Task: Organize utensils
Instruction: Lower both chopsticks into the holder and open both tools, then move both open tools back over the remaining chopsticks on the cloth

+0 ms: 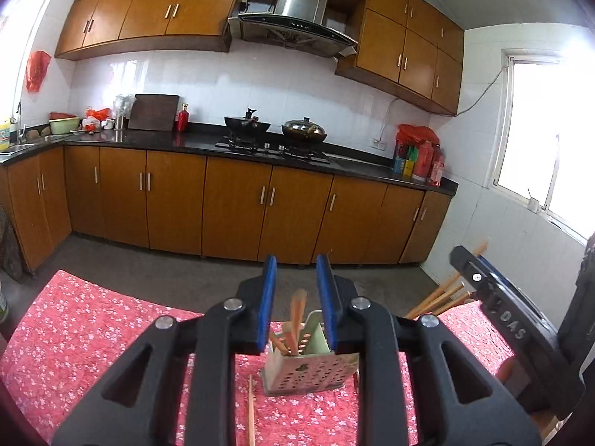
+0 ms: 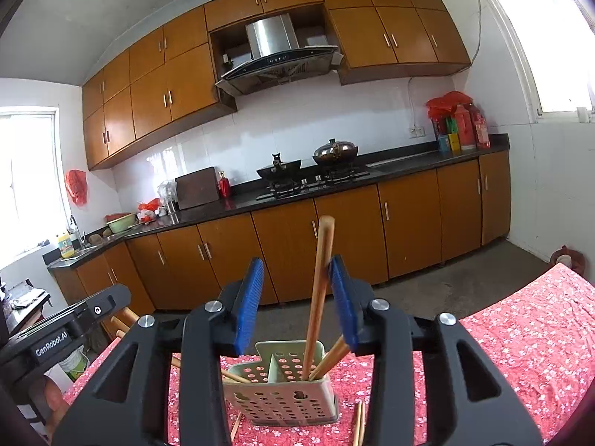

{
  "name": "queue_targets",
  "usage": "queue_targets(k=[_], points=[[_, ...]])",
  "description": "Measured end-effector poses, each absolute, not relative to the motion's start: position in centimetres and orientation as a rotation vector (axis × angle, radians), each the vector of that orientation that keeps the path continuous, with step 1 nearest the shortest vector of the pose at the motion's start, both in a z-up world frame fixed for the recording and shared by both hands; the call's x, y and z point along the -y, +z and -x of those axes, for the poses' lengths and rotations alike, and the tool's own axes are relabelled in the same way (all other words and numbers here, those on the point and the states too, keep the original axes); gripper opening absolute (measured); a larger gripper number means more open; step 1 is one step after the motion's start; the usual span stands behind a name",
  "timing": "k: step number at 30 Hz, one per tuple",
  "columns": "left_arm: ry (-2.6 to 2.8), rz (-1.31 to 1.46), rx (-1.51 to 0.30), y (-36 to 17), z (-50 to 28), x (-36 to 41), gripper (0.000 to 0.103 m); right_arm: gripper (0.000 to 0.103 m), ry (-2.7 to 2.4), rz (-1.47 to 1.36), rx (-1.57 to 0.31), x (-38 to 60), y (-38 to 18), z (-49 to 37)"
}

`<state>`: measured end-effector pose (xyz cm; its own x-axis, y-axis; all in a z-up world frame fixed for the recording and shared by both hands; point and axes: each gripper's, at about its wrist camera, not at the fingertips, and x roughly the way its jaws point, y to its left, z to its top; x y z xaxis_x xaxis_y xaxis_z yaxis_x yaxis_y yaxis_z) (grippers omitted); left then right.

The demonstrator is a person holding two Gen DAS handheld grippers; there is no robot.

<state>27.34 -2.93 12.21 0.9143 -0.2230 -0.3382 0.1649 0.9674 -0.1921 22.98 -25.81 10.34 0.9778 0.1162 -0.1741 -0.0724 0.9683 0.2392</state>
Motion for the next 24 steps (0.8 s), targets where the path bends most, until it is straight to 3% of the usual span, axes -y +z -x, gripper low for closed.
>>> queue_targets(k=[7,11,15,18,20,24], points=[[-0.159,0.164,-0.339,12.9,-23.4,1.2,0.028,0.039,0.060,-0.226,-0.198,27.6,10.8,-19.5],[-0.117,0.146,-0.359,11.4,-20.7,-0.7,0.032,0.039,0.028,-0.234,-0.303,29.3,7.7,-17.8],[-0.039,0.114,-0.443,7.5,-19.3,-2.6,0.035,0.039,0.005,-0.223,-0.541,30.4,1.2,-18.4],[0.014,0.099,-0.555,3.3,-19.5,-3.9,0.035,0.028,0.041,-0.256,-0.726,30.3,-3.9,-19.0],[0.025,0.114,-0.637,0.4,-19.6,-4.8,0.035,0.021,0.074,-0.266,-0.804,29.7,-6.3,-19.1],[0.046,0.125,-0.728,-3.0,-19.5,-5.4,0.035,0.020,0.106,-0.249,-0.875,28.0,-8.8,-19.1]])
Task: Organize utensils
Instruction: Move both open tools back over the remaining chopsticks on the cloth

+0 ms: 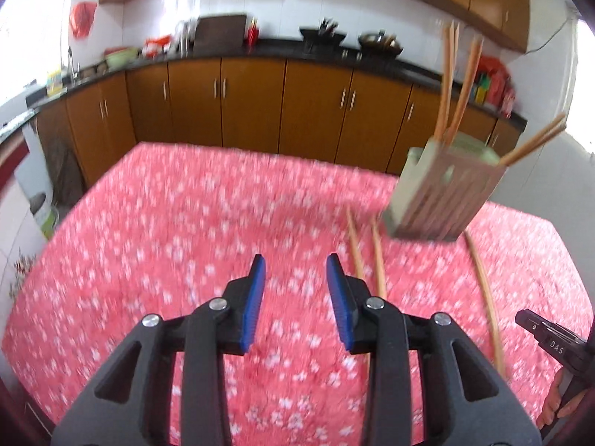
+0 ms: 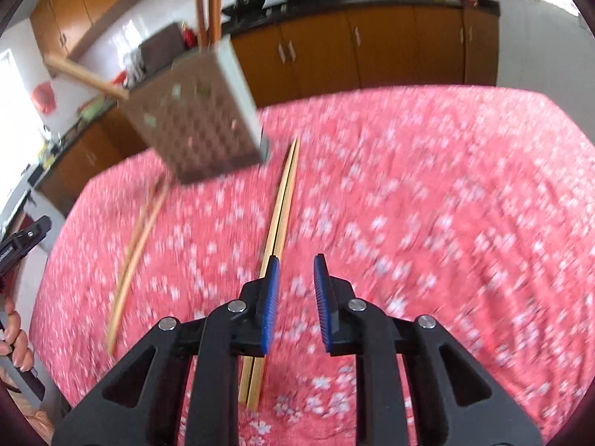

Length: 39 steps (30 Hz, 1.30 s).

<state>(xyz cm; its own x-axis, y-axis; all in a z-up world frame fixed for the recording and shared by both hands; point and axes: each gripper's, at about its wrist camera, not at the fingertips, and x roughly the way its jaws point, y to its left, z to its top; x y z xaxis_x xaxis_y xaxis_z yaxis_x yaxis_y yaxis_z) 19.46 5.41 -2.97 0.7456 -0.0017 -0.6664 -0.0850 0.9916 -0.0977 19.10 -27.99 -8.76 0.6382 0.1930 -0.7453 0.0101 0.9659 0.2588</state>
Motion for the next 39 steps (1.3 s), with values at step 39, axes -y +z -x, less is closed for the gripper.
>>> queue_targets(k=[39], points=[[-0.159,0.034,-0.924,-9.5,-20.9,0.3,0.020,0.008,-0.072,-0.188,-0.879,30.4,-10.8,-20.0]])
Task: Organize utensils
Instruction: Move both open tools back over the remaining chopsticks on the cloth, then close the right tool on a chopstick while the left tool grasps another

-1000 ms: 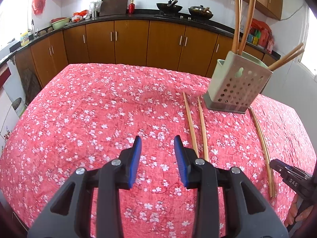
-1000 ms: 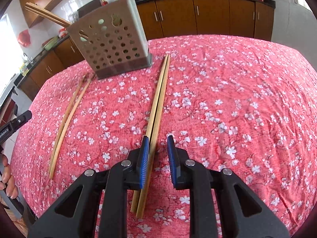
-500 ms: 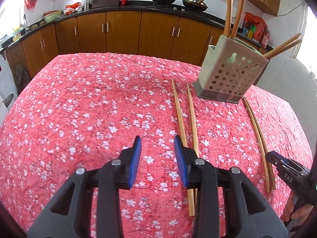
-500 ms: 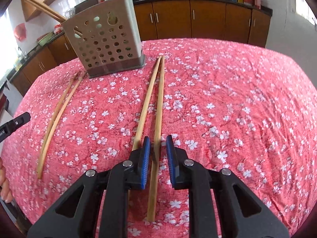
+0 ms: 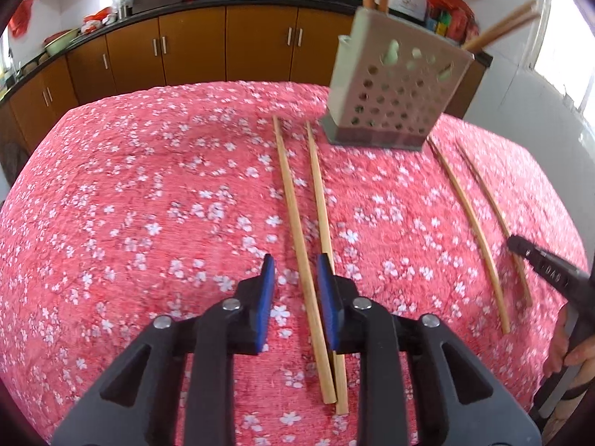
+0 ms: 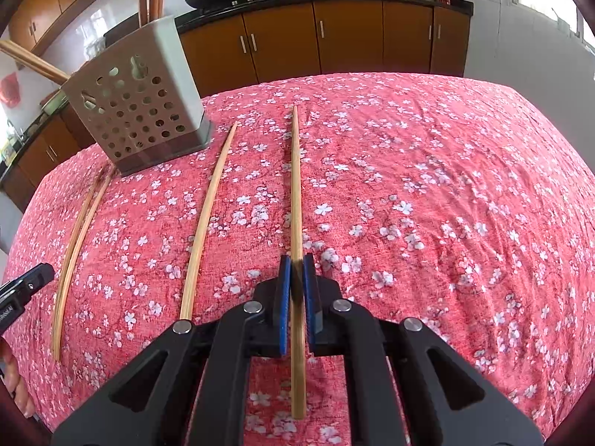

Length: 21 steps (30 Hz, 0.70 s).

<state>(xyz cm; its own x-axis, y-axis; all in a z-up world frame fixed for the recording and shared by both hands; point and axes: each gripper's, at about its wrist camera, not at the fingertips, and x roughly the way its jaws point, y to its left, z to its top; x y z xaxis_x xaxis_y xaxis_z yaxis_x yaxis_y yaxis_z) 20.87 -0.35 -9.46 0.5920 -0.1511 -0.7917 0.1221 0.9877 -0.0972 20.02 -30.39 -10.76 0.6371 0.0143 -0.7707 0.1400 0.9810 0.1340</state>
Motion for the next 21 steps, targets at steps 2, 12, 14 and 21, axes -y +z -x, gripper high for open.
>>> queue_targets(k=[2,12,14,21], points=[[-0.161,0.016,-0.937,-9.9,-20.9,0.7,0.017,0.008,-0.071,-0.186,-0.878,30.4,-10.8,-20.0],[-0.079,-0.032,-0.935,-10.8,-22.2,-0.2,0.008,0.008,-0.065,-0.136,-0.877,29.7,-10.8,-20.1],[-0.045,-0.015,-0.934,-10.8,-22.9,-1.5,0.008,0.008,-0.067,-0.118,-0.874,29.7,-10.8,-20.3],[-0.026,0.015,-0.911,-11.0,-23.5,-3.5,0.011,0.008,-0.100,-0.137,-0.857,31.1,-10.9,-21.4]])
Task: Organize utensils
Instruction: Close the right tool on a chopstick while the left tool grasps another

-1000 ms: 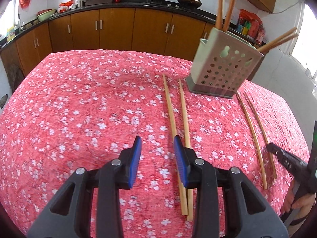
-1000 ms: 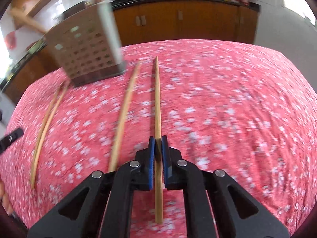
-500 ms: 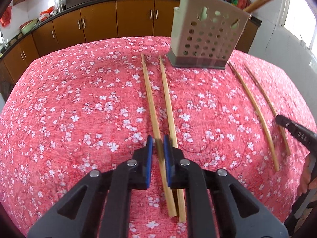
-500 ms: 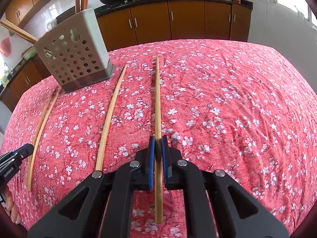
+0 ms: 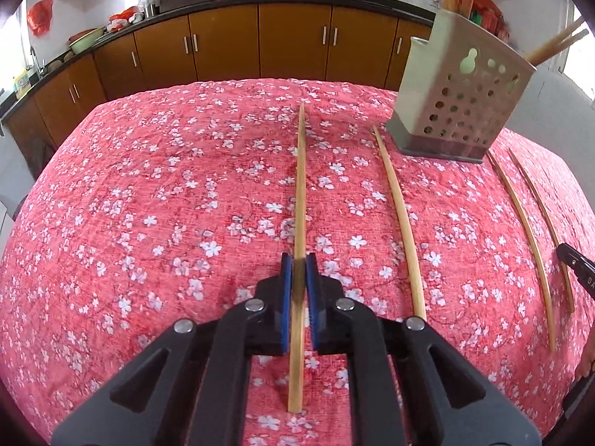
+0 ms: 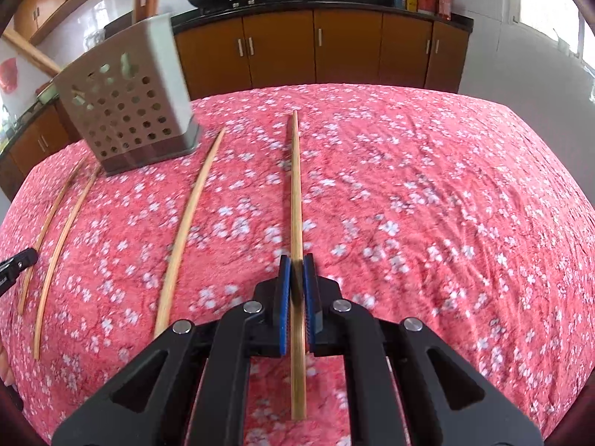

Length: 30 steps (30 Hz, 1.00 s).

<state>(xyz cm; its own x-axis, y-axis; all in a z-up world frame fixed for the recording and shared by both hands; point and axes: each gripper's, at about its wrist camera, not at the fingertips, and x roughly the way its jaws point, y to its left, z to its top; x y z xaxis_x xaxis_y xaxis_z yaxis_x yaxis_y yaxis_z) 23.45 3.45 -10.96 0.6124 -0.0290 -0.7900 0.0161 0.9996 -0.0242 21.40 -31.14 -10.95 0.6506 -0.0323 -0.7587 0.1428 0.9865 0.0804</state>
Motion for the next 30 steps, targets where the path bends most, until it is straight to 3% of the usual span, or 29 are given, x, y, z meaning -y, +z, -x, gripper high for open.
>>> queue_targets(k=[30], points=[[-0.034,0.090,-0.892,-10.4,-22.4,-4.3,0.011,0.009,-0.104,-0.138,-0.857,31.0,-11.0,-21.3]])
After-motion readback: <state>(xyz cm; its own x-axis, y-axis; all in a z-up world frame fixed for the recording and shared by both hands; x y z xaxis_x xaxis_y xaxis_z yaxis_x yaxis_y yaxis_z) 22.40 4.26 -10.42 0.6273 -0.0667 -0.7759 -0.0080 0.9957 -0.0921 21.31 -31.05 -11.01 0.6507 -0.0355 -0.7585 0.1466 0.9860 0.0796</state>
